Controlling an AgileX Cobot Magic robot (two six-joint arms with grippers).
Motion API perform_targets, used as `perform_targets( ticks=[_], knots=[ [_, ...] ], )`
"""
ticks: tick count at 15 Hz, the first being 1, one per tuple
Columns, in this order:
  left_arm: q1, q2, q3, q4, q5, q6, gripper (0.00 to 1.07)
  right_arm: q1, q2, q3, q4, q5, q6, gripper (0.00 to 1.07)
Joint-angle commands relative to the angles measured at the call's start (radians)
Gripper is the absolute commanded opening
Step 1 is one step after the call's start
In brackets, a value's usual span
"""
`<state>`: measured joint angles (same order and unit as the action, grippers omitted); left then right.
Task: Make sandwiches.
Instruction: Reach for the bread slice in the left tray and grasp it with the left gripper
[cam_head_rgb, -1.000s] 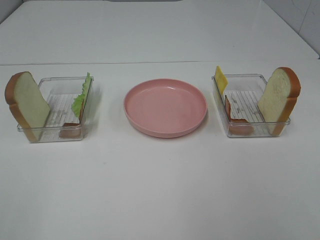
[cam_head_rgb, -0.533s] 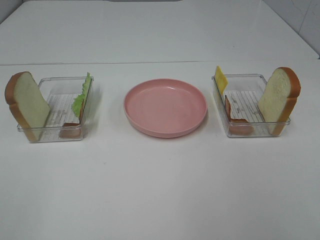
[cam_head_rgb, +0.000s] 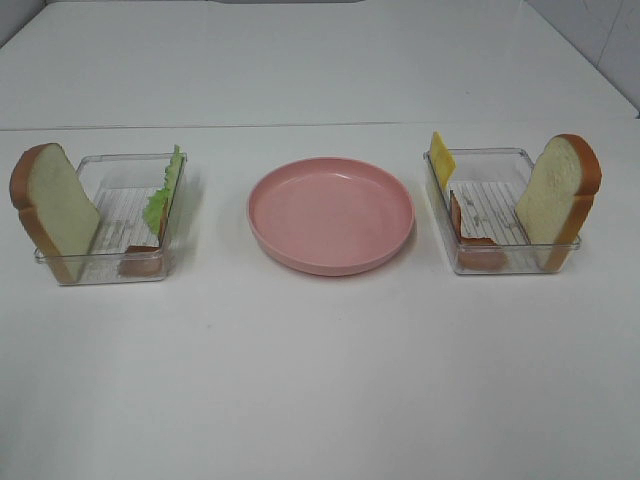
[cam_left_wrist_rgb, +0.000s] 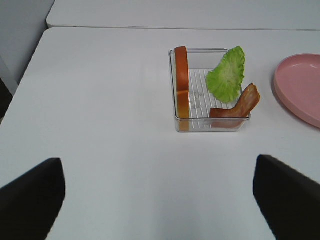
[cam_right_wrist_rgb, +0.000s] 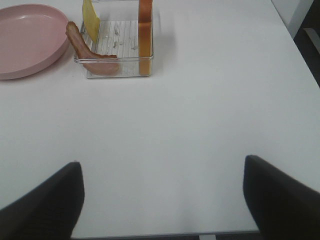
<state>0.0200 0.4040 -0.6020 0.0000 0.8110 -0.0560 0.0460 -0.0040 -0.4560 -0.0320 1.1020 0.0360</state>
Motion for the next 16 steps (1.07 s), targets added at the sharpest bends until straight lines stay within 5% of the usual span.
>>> perform_targets(
  ticks=[1,6,11,14,16],
  knots=[
    [0.001,0.154,-0.039,-0.007,-0.07,-0.003,0.94,-0.005,-0.03,0.003,-0.003,-0.001,-0.009,0.85],
    [0.001,0.651,-0.295,-0.007,-0.054,-0.003,0.94,-0.005,-0.03,0.003,-0.003,-0.001,-0.009,0.85],
    [0.001,1.032,-0.533,0.0,-0.053,-0.089,0.94,-0.005,-0.03,0.003,-0.003,-0.001,-0.009,0.85],
    [0.001,1.172,-0.64,-0.045,-0.035,-0.084,0.94,-0.005,-0.03,0.003,-0.003,-0.001,-0.009,0.85],
    [-0.004,1.298,-0.728,-0.132,-0.029,-0.009,0.94,-0.005,-0.03,0.003,-0.003,-0.001,-0.009,0.85]
  ],
)
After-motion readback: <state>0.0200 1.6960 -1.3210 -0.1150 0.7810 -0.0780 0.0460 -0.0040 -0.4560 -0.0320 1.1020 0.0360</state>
